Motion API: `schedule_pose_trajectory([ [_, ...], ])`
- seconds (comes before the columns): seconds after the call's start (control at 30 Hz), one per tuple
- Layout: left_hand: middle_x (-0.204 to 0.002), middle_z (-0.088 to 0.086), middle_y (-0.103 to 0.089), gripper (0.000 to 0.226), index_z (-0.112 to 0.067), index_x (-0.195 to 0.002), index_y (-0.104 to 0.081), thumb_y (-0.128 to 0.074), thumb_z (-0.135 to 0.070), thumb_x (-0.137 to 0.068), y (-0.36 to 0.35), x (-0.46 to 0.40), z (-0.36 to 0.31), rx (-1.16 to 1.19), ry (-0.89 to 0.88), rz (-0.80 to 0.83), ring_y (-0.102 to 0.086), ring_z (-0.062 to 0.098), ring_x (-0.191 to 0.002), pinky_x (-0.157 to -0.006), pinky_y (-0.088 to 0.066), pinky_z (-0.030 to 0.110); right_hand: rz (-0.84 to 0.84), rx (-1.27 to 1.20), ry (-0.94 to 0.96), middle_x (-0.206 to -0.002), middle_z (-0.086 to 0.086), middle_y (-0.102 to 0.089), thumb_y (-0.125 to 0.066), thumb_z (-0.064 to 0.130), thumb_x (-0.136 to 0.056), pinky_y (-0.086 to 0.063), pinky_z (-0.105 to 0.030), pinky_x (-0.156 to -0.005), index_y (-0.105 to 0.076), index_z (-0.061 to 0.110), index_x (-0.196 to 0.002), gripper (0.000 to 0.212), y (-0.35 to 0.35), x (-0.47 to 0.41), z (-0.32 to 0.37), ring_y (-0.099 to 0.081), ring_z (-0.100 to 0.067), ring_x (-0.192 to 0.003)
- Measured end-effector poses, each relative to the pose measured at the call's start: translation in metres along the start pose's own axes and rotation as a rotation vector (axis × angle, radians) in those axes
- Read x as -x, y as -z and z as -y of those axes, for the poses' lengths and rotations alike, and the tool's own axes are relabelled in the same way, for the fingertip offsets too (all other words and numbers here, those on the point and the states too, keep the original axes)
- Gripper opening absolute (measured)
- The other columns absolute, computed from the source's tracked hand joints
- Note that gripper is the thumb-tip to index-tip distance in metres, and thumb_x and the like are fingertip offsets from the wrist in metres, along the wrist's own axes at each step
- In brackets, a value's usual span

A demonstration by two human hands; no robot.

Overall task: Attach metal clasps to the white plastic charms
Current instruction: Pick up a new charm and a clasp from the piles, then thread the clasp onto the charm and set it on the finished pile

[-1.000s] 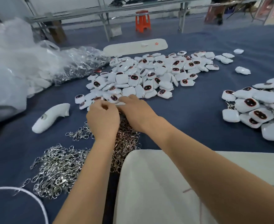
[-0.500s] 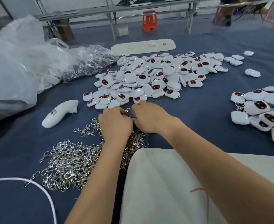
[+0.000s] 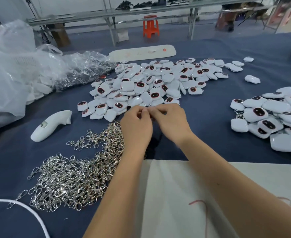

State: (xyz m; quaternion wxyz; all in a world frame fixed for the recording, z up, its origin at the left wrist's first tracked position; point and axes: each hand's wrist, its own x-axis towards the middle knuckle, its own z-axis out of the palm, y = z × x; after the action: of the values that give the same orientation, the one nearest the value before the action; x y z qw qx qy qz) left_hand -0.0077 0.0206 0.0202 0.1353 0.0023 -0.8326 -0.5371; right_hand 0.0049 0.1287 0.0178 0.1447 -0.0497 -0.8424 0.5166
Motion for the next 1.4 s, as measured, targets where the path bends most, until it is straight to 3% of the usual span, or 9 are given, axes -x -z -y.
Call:
schedule_pose_trajectory([
  [0.1, -0.081, -0.006, -0.073, 0.017, -0.017, -0.088, -0.075, -0.06, -0.016, -0.096, -0.02, 0.013, -0.008, 0.118, -0.016, 0.063, -0.068, 0.015, -0.083, -0.086, -0.056, 0.04, -0.022, -0.186, -0.094, -0.055, -0.004, -0.056, -0.065, 0.032, -0.102, -0.039, -0.031, -0.059, -0.067, 0.018, -0.057, 0.047, 0.024, 0.005, -0.012, -0.044, -0.011, -0.059],
  [0.2, -0.077, -0.005, -0.073, 0.01, -0.025, -0.089, -0.074, -0.068, -0.018, -0.093, -0.038, 0.025, -0.014, 0.275, 0.018, 0.204, -0.072, 0.018, -0.081, -0.085, -0.06, 0.047, -0.117, -0.244, -0.075, -0.055, -0.006, -0.045, -0.066, 0.032, -0.101, -0.036, -0.031, -0.058, -0.064, 0.007, -0.063, 0.045, 0.049, 0.012, -0.029, -0.04, -0.015, -0.058],
  [0.37, -0.086, -0.008, -0.072, 0.026, -0.024, -0.102, -0.07, -0.075, -0.004, -0.087, -0.061, 0.036, -0.013, 0.324, -0.112, 0.471, -0.067, 0.014, -0.064, -0.072, -0.062, 0.04, -0.193, -0.426, -0.032, -0.08, 0.002, -0.078, -0.068, 0.024, -0.102, -0.051, -0.012, -0.06, -0.083, 0.021, -0.082, 0.025, 0.076, 0.03, -0.051, -0.069, -0.003, -0.063],
  [0.53, -0.087, -0.006, -0.075, 0.02, -0.018, -0.096, -0.072, -0.074, -0.003, -0.084, -0.073, 0.041, -0.013, 0.344, -0.171, 0.43, -0.068, 0.015, -0.075, -0.071, -0.056, 0.028, -0.202, -0.425, 0.027, -0.093, 0.006, -0.069, -0.068, 0.018, -0.101, -0.05, -0.01, -0.074, -0.084, 0.022, -0.086, 0.022, 0.081, 0.039, -0.058, -0.07, 0.0, -0.08],
  [0.83, -0.073, 0.005, -0.073, 0.01, -0.003, -0.094, -0.066, -0.075, -0.002, -0.09, -0.074, 0.042, -0.014, 0.545, 0.067, 0.51, -0.066, 0.015, -0.059, -0.057, -0.052, 0.021, -0.266, -0.446, 0.006, -0.056, 0.012, -0.064, -0.061, 0.014, -0.105, -0.045, -0.011, -0.055, -0.075, 0.001, -0.083, 0.029, 0.081, 0.041, -0.058, -0.055, 0.0, -0.052],
  [0.97, -0.074, 0.001, -0.072, 0.012, -0.005, -0.099, -0.068, -0.075, -0.005, -0.09, -0.073, 0.041, -0.015, 0.514, 0.053, 0.488, -0.063, 0.013, -0.064, -0.054, -0.048, 0.021, -0.266, -0.429, -0.001, -0.081, 0.0, -0.079, -0.066, 0.019, -0.102, -0.055, -0.018, -0.074, -0.081, 0.015, -0.085, 0.023, 0.082, 0.04, -0.06, -0.071, -0.012, -0.077],
  [1.1, -0.067, 0.003, -0.065, 0.009, -0.006, -0.099, -0.068, -0.071, 0.0, -0.092, -0.072, 0.039, -0.014, 0.506, 0.063, 0.472, -0.058, 0.011, -0.055, -0.051, -0.046, 0.02, -0.258, -0.41, -0.027, -0.079, 0.001, -0.079, -0.072, 0.021, -0.097, -0.053, -0.016, -0.069, -0.08, 0.023, -0.089, 0.011, 0.081, 0.042, -0.061, -0.073, -0.013, -0.074],
  [1.27, -0.075, 0.005, -0.073, 0.01, -0.007, -0.092, -0.073, -0.066, 0.0, -0.093, -0.072, 0.038, -0.011, 0.494, 0.097, 0.438, -0.061, 0.009, -0.06, -0.056, -0.049, 0.019, -0.264, -0.368, -0.062, -0.079, 0.002, -0.079, -0.074, 0.024, -0.093, -0.057, -0.035, -0.07, -0.076, 0.025, -0.088, 0.005, 0.081, 0.043, -0.063, -0.067, -0.041, -0.074],
  [1.4, -0.079, 0.01, -0.074, 0.013, -0.012, -0.089, -0.074, -0.066, -0.003, -0.094, -0.073, 0.038, -0.008, 0.496, 0.106, 0.38, -0.063, 0.011, -0.064, -0.061, -0.052, 0.023, -0.275, -0.345, -0.079, -0.082, 0.008, -0.08, -0.07, 0.02, -0.097, -0.049, -0.015, -0.062, -0.075, 0.027, -0.096, 0.008, 0.081, 0.042, -0.063, -0.063, -0.037, -0.071],
])
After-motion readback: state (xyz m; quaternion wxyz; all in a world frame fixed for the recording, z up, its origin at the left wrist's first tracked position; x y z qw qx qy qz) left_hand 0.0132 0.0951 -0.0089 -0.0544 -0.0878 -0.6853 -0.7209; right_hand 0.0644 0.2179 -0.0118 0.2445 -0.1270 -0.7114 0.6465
